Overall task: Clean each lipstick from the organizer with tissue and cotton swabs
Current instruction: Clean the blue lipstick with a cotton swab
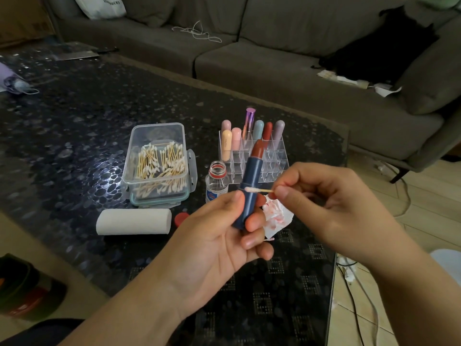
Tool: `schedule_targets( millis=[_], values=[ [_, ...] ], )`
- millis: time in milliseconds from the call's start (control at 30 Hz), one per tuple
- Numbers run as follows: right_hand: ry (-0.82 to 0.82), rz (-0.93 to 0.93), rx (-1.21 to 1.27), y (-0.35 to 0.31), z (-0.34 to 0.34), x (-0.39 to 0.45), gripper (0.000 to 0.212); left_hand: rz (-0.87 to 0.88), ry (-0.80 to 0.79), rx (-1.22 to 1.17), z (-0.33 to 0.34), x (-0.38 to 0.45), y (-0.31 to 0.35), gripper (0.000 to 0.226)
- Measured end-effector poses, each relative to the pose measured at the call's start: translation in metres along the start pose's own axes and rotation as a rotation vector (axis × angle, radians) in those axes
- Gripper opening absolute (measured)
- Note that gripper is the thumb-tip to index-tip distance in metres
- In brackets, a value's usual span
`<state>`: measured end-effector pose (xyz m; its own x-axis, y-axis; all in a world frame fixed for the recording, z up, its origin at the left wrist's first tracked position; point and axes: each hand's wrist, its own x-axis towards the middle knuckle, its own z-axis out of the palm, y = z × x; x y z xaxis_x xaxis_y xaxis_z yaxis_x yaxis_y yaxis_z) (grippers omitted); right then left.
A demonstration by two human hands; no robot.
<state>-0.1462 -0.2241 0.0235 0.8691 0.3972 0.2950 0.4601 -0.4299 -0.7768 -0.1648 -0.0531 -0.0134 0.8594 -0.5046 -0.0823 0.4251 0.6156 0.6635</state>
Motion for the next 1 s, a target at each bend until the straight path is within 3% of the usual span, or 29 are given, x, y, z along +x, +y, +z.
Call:
schedule_targets(
  millis=[200,1000],
  values=[
    [0.085,0.004,-0.015,0.0008,-0.0017,0.0004,0.009,0.011,0.023,-0.009,-0.0004,-0.0008,0.0006,0.028],
    [0.049,0.013,-0.026,-0.0022,0.002,-0.0004,0.006,0.006,0.078,0.01,0.0036,0.0007,-0.0008,0.034]
  ],
)
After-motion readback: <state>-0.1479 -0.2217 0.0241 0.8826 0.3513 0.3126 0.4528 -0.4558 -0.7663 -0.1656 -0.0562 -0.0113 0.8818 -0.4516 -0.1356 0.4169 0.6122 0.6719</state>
